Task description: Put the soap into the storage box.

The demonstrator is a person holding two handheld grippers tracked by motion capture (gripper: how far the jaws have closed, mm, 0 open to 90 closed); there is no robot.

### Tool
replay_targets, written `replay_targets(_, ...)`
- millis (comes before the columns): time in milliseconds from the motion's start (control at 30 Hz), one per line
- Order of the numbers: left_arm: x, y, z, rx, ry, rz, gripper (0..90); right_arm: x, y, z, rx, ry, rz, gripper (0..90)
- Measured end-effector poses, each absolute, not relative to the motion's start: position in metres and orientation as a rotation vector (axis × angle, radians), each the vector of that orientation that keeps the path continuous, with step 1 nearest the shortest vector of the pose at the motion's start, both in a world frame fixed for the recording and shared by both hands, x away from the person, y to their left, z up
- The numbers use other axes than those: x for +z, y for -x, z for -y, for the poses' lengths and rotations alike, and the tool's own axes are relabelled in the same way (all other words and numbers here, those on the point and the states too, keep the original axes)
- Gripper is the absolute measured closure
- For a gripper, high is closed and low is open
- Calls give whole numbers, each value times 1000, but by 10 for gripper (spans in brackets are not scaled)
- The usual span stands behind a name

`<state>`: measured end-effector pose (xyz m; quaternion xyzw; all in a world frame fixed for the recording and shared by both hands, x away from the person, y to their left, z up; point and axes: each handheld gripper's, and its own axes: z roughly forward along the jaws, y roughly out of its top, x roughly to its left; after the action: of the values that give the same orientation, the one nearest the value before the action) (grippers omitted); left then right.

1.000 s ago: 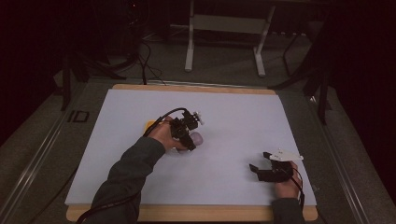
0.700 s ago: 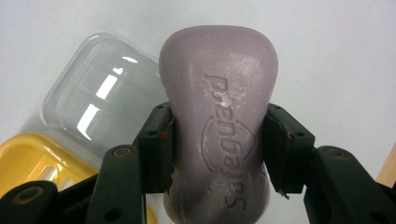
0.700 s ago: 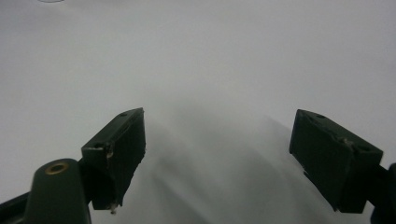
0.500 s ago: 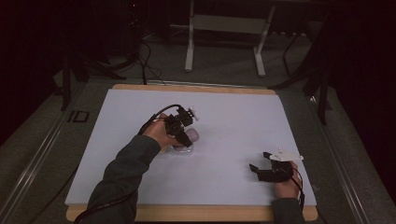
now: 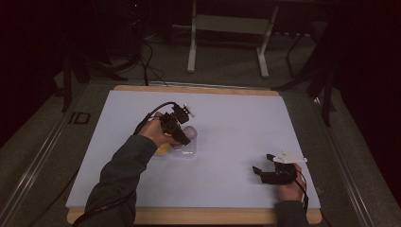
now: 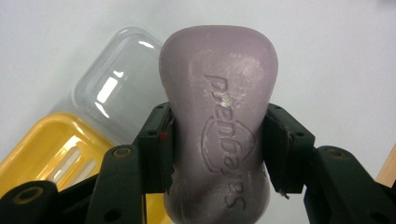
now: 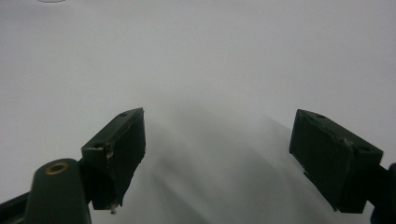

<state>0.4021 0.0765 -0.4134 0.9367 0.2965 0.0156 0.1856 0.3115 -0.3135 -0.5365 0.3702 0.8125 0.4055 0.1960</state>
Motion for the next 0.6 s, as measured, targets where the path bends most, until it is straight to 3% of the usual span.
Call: replay_targets(600,-411,-408,-101,58,-2601,-929,500,-537,-311,313,1135,-1037,-2276,182)
